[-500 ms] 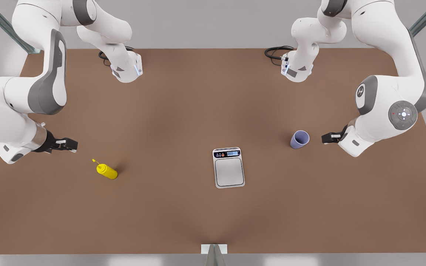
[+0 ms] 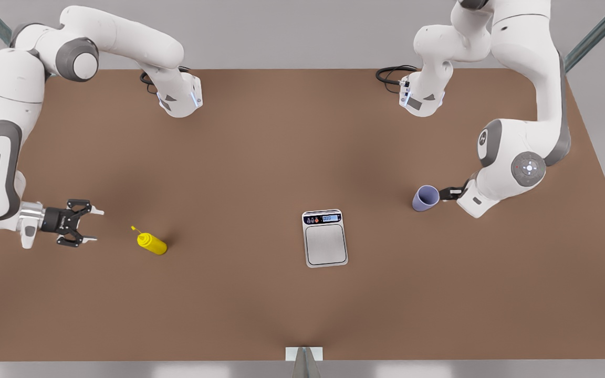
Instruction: Move cup to the weight, pick up sauce bottle, pour sauce
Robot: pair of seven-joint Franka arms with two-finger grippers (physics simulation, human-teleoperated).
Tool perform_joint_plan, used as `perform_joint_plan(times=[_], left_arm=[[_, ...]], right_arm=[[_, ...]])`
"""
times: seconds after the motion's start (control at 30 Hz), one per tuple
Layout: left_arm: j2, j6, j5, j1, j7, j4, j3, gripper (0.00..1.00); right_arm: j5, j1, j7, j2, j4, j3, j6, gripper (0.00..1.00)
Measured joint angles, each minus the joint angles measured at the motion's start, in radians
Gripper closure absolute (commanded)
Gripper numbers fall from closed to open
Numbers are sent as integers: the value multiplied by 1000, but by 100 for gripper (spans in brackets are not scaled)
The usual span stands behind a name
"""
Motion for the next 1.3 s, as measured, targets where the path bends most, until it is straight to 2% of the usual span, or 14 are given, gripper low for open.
perform_joint_plan(times=[0.07,0.2,0.27,0.4,0.73,0.97,1.0,1.03,1.13,1.3], left_arm=[[-5,80,-2,-1,-10,-80,0,0],[-14,140,-3,-6,-44,-160,-3,0],[-47,223,-2,-16,-53,-258,-3,0],[-48,299,-2,-13,-53,-353,-3,0],[11,488,-2,-12,-53,-400,4,0],[28,468,-1,-11,-52,-417,5,5],[26,461,-1,-11,-52,-417,5,9],[30,469,-1,-11,-51,-415,5,30],[38,492,-2,-11,-53,-415,5,79],[70,525,-3,-11,-52,-414,5,79]], right_arm=[[3,-8,-184,33,0,0,0,0],[194,4,-333,108,6,1,54,0],[242,26,-334,133,5,2,69,0],[243,71,-335,139,-11,6,81,0],[239,108,-358,144,-44,6,103,0],[244,135,-358,167,-34,9,120,0],[253,137,-358,169,-34,9,120,0],[256,147,-358,169,-34,11,120,0],[274,169,-358,173,-30,11,133,0],[288,192,-358,177,-28,11,155,0]])
